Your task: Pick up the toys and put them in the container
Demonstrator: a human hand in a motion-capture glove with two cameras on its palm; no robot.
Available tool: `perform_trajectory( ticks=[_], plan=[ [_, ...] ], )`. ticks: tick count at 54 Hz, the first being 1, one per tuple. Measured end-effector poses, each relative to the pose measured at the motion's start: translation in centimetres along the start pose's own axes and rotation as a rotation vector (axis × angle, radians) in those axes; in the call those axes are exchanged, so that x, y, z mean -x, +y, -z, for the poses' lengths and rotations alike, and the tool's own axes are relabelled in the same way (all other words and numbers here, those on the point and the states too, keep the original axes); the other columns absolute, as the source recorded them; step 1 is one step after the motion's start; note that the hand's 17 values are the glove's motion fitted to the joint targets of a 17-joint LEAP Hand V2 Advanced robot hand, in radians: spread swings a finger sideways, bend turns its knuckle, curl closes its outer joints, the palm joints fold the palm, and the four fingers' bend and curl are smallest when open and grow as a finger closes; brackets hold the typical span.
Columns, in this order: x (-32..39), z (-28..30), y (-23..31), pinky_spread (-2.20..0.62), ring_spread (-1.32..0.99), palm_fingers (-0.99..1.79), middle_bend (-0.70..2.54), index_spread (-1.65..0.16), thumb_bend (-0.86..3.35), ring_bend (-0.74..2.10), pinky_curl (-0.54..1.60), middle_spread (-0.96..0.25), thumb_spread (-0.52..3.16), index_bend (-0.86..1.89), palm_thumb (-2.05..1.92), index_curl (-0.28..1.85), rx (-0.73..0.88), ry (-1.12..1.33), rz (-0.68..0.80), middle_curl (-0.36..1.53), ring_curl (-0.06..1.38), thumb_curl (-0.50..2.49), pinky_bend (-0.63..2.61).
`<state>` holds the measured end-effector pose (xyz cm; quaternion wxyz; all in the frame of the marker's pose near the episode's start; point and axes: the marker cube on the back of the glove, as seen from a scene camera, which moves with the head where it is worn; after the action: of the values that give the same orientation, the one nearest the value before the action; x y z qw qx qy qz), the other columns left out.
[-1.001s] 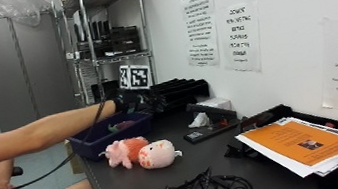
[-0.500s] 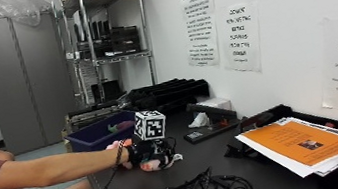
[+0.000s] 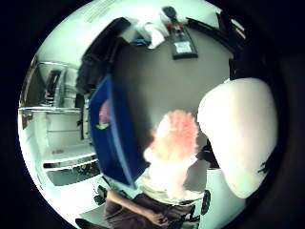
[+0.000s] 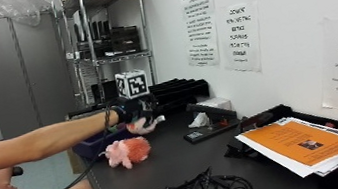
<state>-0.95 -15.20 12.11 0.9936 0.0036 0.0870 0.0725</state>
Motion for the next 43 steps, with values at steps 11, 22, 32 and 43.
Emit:
perform_trajectory(
  ticks=[11, 22, 32, 43],
  plan=[
    [4.3, 10.3, 1.1, -0.38, -0.43, 0.86, 0.69, -0.37, 0.14, 1.07, 0.42, -0.35, 0.61, 0.53, 0.73, 0.47, -0.040, 0.033, 0.086, 0.48, 0.61, 0.84, 1.14],
    [11.8, 13.4, 1.9, -0.38, -0.45, 0.80, 0.70, -0.39, 0.12, 1.09, 0.44, -0.39, 0.51, 0.54, 0.74, 0.56, -0.056, 0.052, 0.196, 0.56, 0.64, 0.91, 1.18],
    [20.0, 11.9, 2.1, -0.37, -0.45, 0.74, 0.69, -0.41, 0.10, 1.11, 0.45, -0.41, 0.45, 0.54, 0.75, 0.65, 0.008, 0.073, 0.318, 0.63, 0.67, 0.97, 1.21],
    [27.3, 9.9, 3.0, -0.37, -0.46, 0.58, 0.59, -0.41, 0.07, 1.13, 0.47, -0.45, 0.44, 0.48, 0.75, 0.75, 0.027, 0.114, 0.428, 0.67, 0.69, 1.01, 1.29]
  ],
)
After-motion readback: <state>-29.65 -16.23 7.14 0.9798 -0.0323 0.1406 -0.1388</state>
